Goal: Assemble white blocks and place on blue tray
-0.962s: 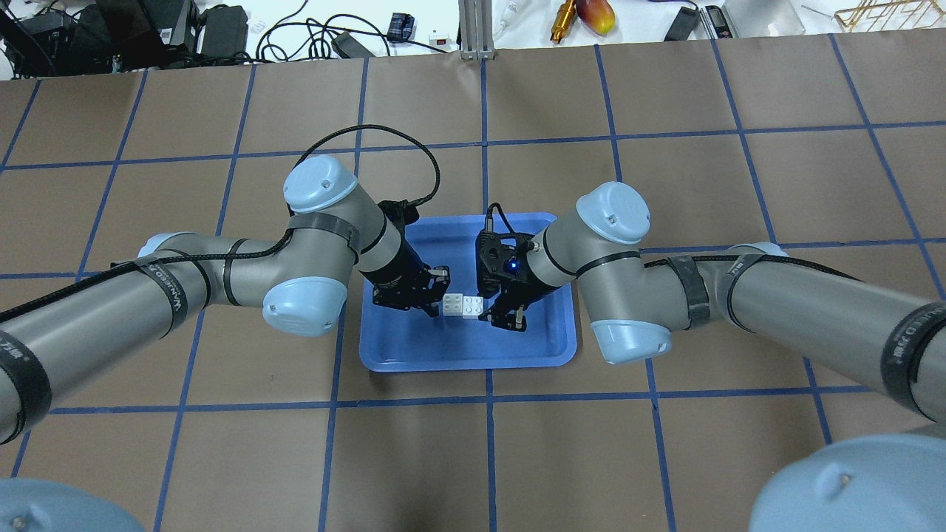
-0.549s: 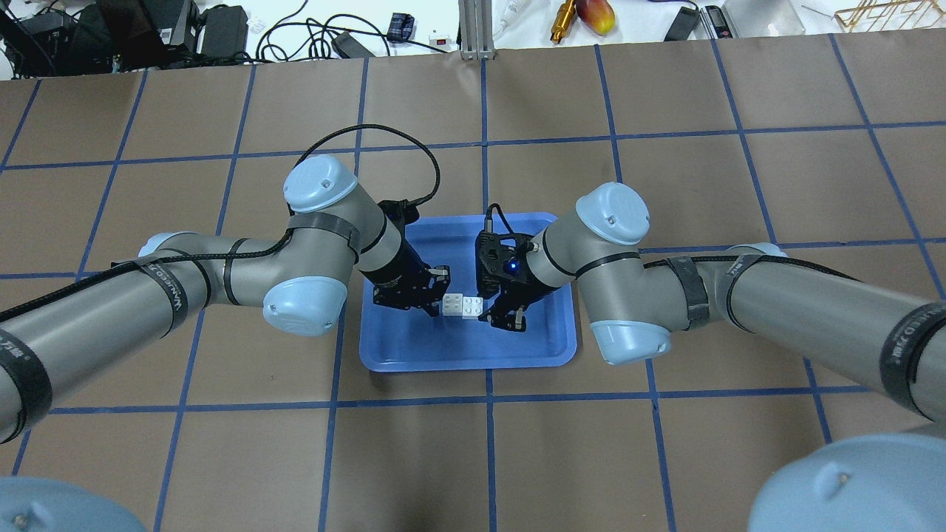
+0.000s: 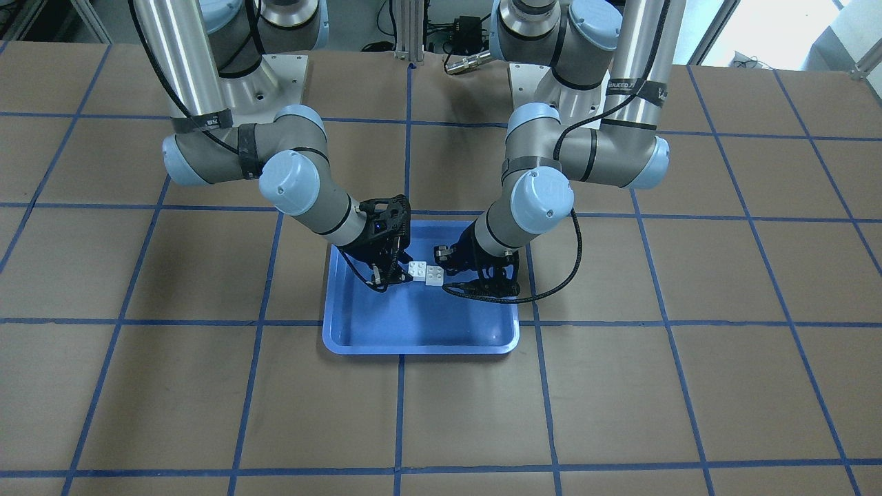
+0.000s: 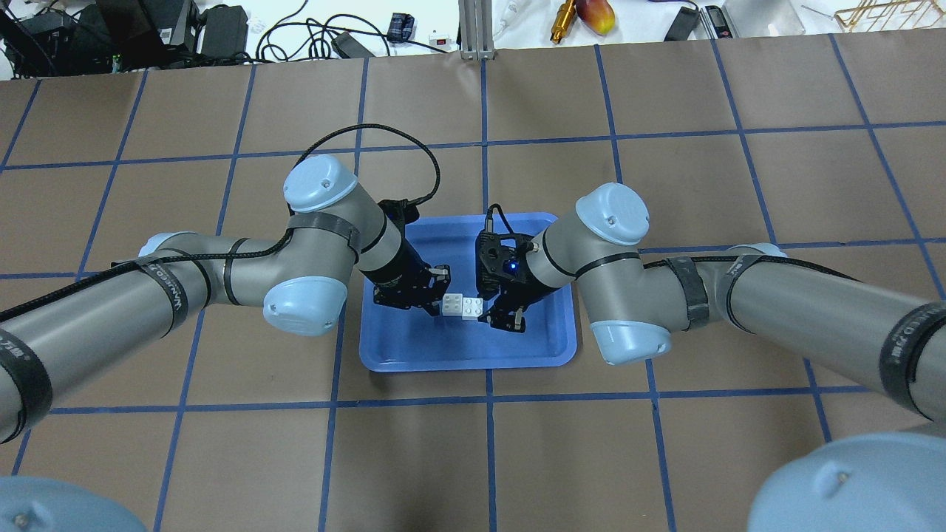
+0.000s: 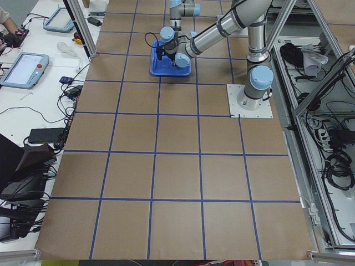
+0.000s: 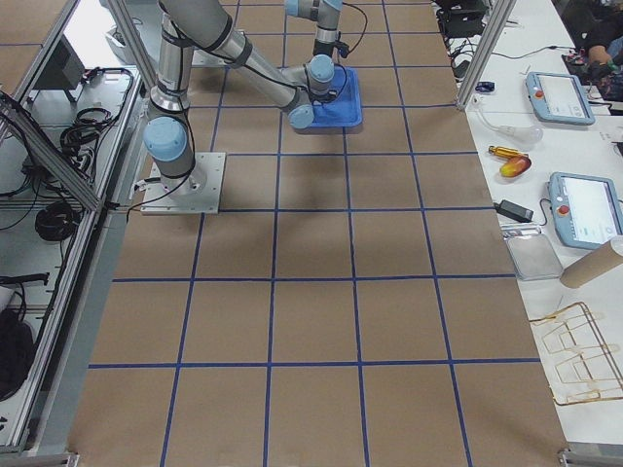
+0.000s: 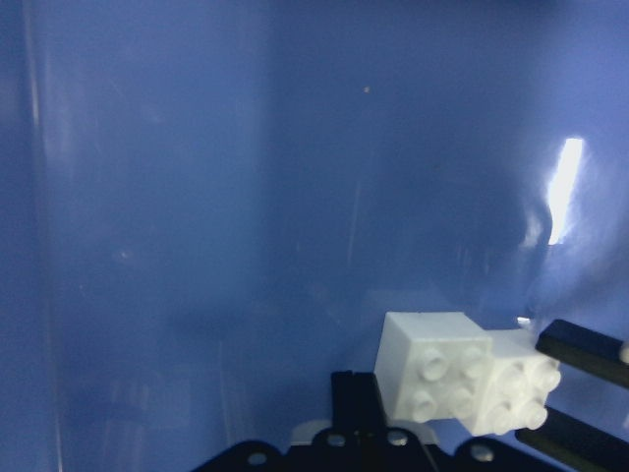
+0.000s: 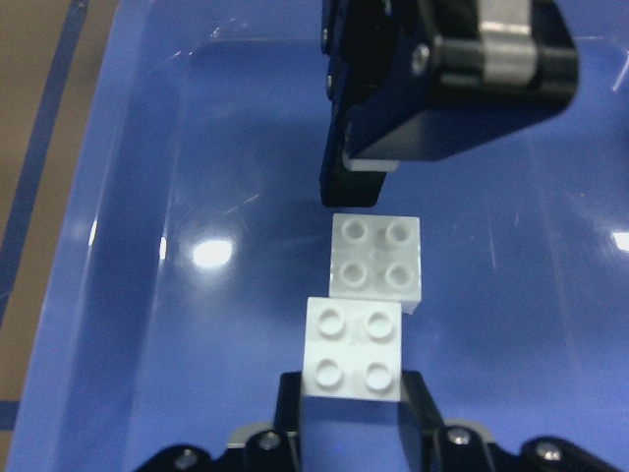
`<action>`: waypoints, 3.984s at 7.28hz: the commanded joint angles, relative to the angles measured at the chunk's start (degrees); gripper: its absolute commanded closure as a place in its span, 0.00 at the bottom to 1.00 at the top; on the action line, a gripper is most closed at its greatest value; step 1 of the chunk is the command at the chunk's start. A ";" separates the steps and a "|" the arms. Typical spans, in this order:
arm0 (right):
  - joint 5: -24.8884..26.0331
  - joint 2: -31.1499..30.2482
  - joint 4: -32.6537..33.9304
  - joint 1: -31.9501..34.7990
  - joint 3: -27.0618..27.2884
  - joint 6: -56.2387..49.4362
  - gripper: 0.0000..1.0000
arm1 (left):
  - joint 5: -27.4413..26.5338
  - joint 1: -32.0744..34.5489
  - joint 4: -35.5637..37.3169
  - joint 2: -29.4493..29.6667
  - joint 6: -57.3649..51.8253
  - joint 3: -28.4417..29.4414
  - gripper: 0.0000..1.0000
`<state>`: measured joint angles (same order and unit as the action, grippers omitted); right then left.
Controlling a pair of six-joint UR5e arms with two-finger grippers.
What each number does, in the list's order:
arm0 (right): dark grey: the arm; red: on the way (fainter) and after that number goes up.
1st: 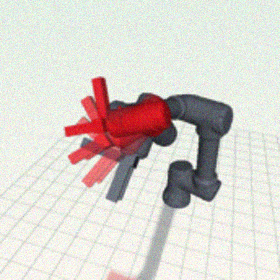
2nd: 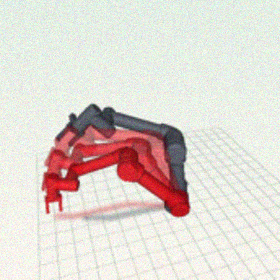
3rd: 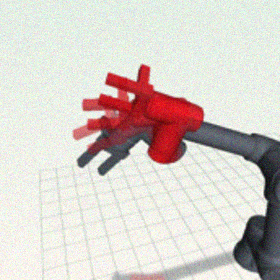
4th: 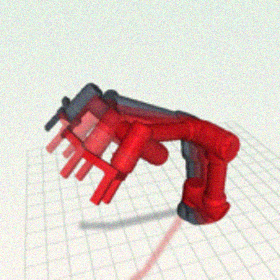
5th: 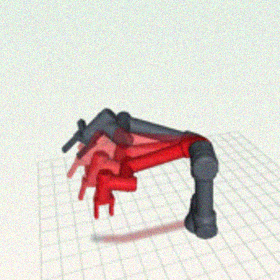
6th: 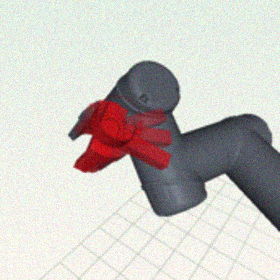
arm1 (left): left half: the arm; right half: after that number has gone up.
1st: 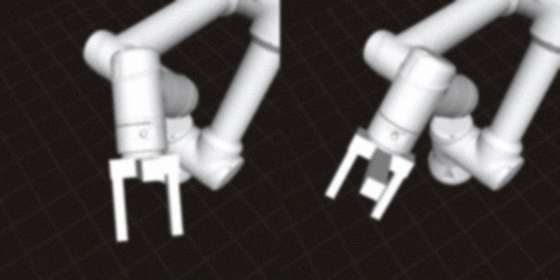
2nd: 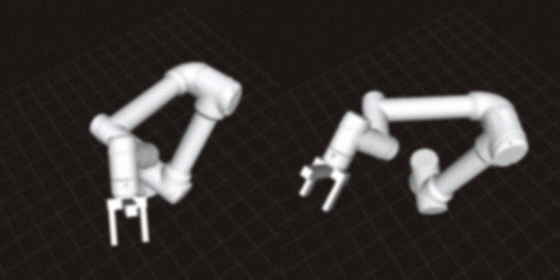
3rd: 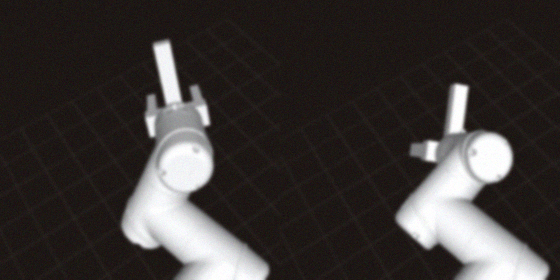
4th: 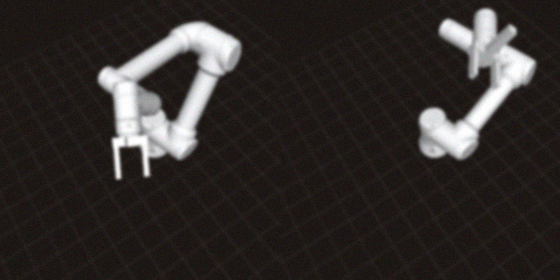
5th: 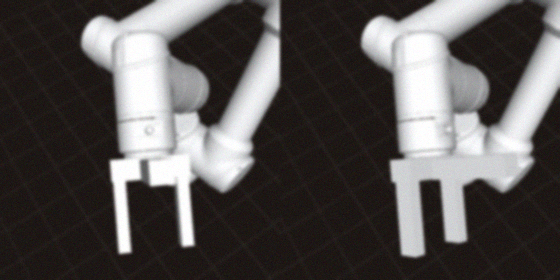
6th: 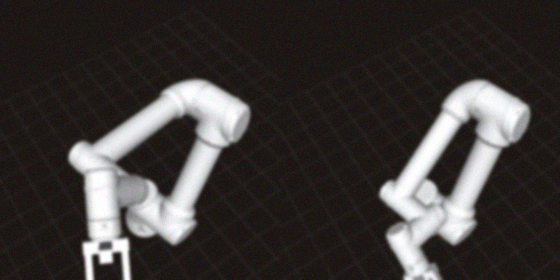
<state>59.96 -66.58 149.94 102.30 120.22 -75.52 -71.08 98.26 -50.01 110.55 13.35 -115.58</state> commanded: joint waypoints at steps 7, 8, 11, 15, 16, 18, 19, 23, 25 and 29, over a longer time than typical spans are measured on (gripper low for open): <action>0.50 -0.65 -0.08 -0.26 -0.34 9.72 0.00 | -0.02 0.35 1.85 0.01 -0.59 0.78 1.00; 1.38 -1.35 -0.17 -1.05 -1.04 11.16 0.00 | -0.19 0.35 1.76 0.62 -0.95 1.14 1.00; 13.55 -7.67 -0.96 -1.75 -1.74 33.58 0.00 | -0.46 0.53 1.76 1.24 -2.53 1.14 1.00; 15.71 -13.55 -21.50 -7.45 -9.69 44.45 0.00 | -0.20 0.70 1.68 1.33 -1.13 1.14 1.00; 17.28 -14.53 -31.97 -9.21 -15.92 49.19 0.00 | -0.11 0.70 1.76 1.33 -1.04 1.14 1.00; 22.91 -14.01 -40.56 -10.37 -23.95 62.62 0.00 | -0.11 0.79 1.67 1.33 -1.05 1.14 1.00; 25.18 -14.62 -43.04 -11.33 -24.94 66.77 0.00 | -0.02 1.05 1.67 1.33 -1.04 1.14 1.00; 25.73 -18.14 -50.42 -12.82 -27.93 76.36 0.00 | -0.11 1.14 1.94 1.24 -1.31 1.23 1.00; 25.56 -21.38 -54.37 -13.53 -29.52 84.11 0.00 | -0.46 1.06 1.76 0.63 -1.48 1.84 1.00; 31.86 -24.65 -62.31 -14.15 -29.43 91.68 0.00 | -6.93 -1.75 -2.70 -3.49 -5.32 4.65 1.00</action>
<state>89.13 -90.92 89.17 88.29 90.67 13.41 -74.80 97.22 -50.65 108.41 10.13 -111.89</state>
